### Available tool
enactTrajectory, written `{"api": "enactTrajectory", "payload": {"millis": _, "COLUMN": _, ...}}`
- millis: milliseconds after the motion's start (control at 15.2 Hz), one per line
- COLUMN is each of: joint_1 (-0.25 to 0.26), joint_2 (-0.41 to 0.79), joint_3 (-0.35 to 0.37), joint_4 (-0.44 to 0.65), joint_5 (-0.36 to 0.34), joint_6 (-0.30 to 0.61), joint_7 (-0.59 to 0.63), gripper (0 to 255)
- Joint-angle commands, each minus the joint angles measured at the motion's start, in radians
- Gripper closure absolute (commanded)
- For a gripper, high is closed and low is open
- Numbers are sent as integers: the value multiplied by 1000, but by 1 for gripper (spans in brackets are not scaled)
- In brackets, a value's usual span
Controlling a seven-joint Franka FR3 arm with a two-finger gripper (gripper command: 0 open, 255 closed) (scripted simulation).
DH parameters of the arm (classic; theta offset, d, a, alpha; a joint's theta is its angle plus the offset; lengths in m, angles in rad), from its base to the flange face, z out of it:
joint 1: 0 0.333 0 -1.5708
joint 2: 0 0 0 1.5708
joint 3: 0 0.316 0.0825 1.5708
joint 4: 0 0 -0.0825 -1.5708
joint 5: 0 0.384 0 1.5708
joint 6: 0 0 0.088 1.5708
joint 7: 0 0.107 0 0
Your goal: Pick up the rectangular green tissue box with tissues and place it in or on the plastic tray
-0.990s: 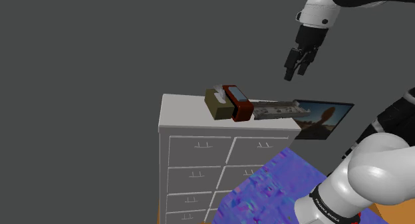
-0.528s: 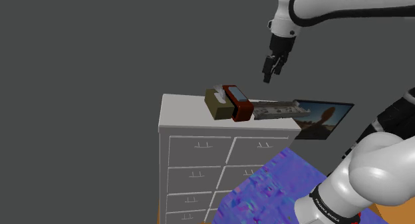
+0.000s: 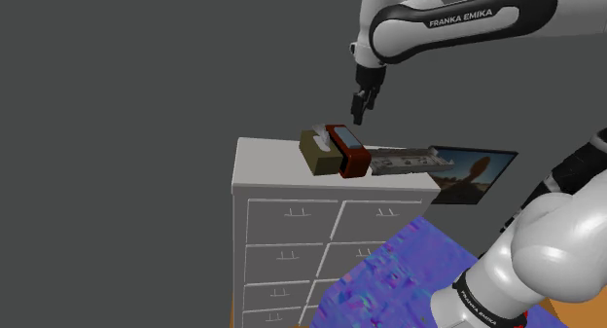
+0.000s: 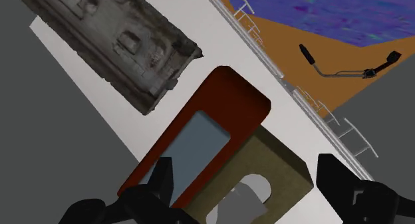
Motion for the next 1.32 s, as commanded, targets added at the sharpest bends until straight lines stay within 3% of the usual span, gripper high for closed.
{"api": "enactTrajectory", "payload": {"millis": 0, "joint_1": 2, "joint_2": 70, "joint_3": 3, "joint_4": 35, "joint_5": -29, "joint_6": 41, "joint_7": -23, "gripper": 0}}
{"api": "enactTrajectory", "payload": {"millis": 792, "joint_1": 47, "joint_2": 493, "joint_3": 37, "joint_4": 342, "joint_5": -212, "joint_6": 176, "joint_7": -97, "gripper": 0}}
{"api": "enactTrajectory", "payload": {"millis": 1254, "joint_1": 34, "joint_2": 529, "joint_3": 25, "joint_4": 316, "joint_5": -229, "joint_6": 242, "joint_7": -88, "gripper": 0}}
